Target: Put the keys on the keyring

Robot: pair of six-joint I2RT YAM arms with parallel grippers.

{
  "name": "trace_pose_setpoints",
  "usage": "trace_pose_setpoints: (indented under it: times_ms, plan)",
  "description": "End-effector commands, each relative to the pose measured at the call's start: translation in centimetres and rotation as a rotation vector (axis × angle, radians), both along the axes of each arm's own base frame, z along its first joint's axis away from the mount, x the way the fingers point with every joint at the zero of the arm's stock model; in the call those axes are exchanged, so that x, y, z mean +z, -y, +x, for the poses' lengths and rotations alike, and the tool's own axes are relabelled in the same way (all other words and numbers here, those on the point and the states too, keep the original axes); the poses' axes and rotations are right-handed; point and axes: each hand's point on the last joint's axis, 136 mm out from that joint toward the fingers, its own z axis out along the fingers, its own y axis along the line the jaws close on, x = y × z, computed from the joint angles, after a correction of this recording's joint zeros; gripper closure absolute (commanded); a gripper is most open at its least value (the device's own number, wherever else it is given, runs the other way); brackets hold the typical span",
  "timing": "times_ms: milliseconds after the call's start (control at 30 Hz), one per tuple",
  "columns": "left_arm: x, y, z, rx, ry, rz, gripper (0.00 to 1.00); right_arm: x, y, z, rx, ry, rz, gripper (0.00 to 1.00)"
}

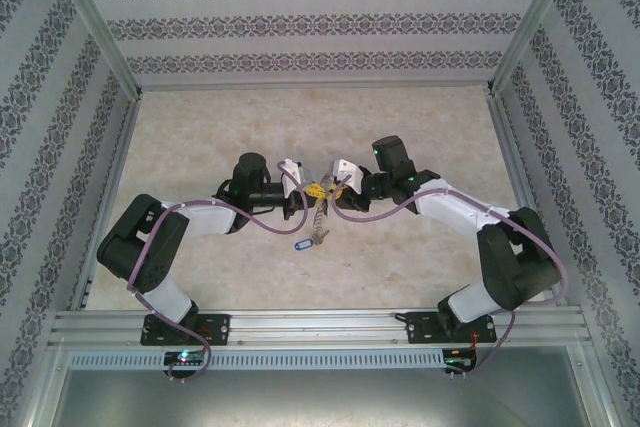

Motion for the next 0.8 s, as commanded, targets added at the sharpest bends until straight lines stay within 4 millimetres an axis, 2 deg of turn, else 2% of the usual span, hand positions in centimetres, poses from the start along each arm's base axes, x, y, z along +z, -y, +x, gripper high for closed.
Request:
trace_pose_setpoints:
  times_ms: [0, 500, 767]
  plan:
    - [0.7, 0.5, -0.6, -0.041, 0.031, -0.032, 1.0, 0.7, 0.1, -0.6, 0.03, 0.022, 0.022, 0.78]
    - [1.2, 0.5, -0.2, -0.017, 0.056, -0.06, 1.0, -0.2, -2.0, -0.8, 0.102, -0.022, 0.044, 0.8]
    - [1.4, 0.9, -0.3, -0.025, 0.062, -0.082, 1.0, 0.3, -3.1, -0.4, 0.128, -0.002, 0.054, 0.84]
